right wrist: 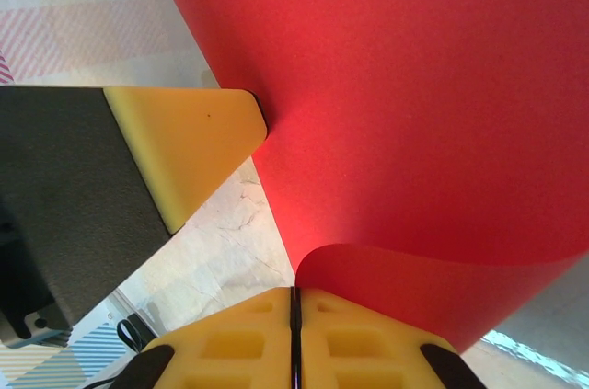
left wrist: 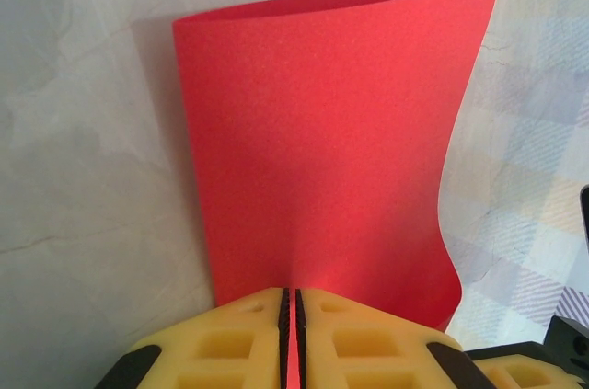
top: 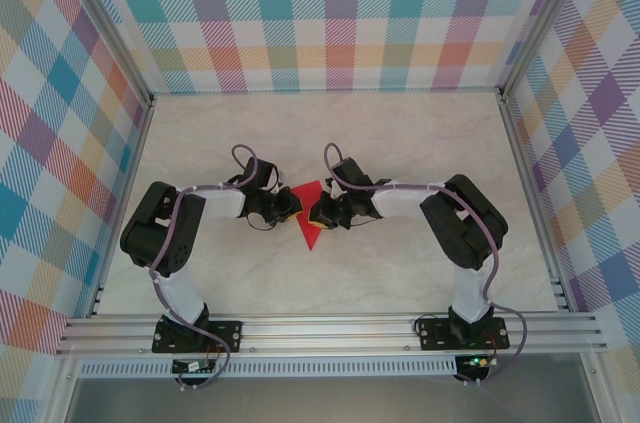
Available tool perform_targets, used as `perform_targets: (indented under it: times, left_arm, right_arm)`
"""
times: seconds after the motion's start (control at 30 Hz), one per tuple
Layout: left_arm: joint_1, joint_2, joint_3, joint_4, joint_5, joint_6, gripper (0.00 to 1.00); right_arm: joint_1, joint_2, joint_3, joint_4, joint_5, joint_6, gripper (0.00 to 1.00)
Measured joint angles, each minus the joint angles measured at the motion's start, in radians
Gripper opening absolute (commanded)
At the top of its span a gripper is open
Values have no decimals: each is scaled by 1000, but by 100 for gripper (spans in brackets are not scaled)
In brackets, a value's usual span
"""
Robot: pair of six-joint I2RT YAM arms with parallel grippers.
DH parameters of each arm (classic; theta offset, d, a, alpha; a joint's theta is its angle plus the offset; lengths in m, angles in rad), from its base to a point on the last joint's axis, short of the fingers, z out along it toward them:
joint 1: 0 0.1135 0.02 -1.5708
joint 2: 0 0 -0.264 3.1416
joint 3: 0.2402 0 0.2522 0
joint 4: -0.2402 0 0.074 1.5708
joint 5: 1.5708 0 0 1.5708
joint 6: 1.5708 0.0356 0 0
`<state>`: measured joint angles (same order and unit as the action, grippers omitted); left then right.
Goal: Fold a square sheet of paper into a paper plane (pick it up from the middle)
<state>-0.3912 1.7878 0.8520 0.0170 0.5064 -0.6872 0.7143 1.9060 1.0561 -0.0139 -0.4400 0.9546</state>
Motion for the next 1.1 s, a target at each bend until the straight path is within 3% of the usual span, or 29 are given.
perform_targets:
  times: [1.1]
  left_arm:
    - [0,2,2,-3,8,4,13]
  right_arm:
    - [1,60,32,13,-22,-21,9]
